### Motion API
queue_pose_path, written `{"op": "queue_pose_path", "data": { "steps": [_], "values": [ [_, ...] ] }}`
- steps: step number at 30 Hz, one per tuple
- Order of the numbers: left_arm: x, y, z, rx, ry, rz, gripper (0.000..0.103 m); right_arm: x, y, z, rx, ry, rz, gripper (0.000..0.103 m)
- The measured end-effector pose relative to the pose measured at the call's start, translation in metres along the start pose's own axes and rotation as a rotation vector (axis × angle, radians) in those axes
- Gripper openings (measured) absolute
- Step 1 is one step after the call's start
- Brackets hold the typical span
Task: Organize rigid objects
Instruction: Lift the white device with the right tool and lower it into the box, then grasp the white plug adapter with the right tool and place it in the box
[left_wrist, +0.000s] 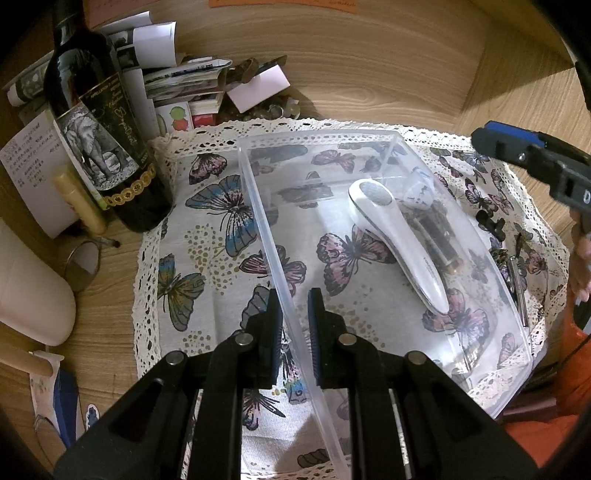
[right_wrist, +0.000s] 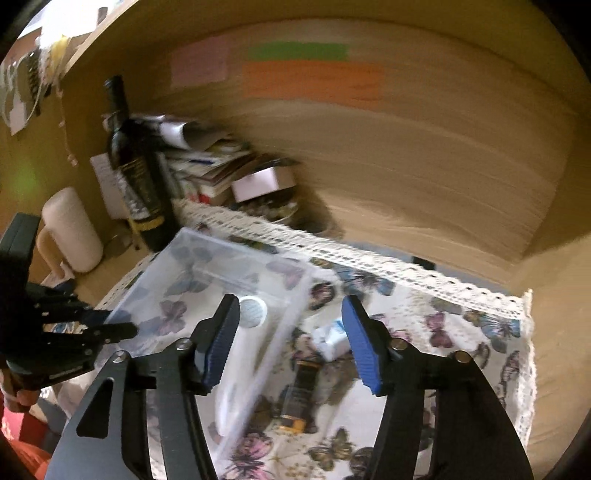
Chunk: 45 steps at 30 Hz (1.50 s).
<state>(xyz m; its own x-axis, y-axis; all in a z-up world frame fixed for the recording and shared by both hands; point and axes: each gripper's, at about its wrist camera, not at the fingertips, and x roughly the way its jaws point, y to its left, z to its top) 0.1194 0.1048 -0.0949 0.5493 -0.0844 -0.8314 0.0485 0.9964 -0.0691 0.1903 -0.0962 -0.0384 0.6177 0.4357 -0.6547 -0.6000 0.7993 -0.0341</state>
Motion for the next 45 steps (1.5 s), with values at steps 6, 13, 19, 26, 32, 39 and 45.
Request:
{"op": "queue_pose_path", "data": {
  "steps": [6,13,19,26,32,39,45],
  "values": [
    [0.0,0.002,0.0,-0.008,0.008,-0.005,0.014,0.004,-0.028,-0.003,0.052,0.014,-0.045,0.055],
    [0.001,0.002,0.001,-0.016,0.017,-0.006,0.014,0.038,-0.048,-0.015,0.084,0.108,-0.043,0.055],
    [0.001,0.001,0.001,-0.022,0.02,-0.006,0.014,0.079,-0.051,-0.023,0.071,0.215,-0.021,0.055],
    [0.001,0.001,0.001,-0.022,0.019,-0.007,0.014,0.101,-0.054,-0.027,0.08,0.268,0.005,0.052],
    [0.001,0.001,0.001,-0.024,0.02,-0.007,0.014,0.104,-0.05,-0.027,0.07,0.267,0.012,0.027],
    [0.002,0.001,0.001,-0.021,0.018,-0.004,0.014,0.077,-0.047,-0.02,0.062,0.196,-0.019,0.027],
    [0.002,0.0,0.002,-0.021,0.015,0.0,0.014,0.044,-0.04,-0.01,0.046,0.118,-0.029,0.027]
  ]
}}
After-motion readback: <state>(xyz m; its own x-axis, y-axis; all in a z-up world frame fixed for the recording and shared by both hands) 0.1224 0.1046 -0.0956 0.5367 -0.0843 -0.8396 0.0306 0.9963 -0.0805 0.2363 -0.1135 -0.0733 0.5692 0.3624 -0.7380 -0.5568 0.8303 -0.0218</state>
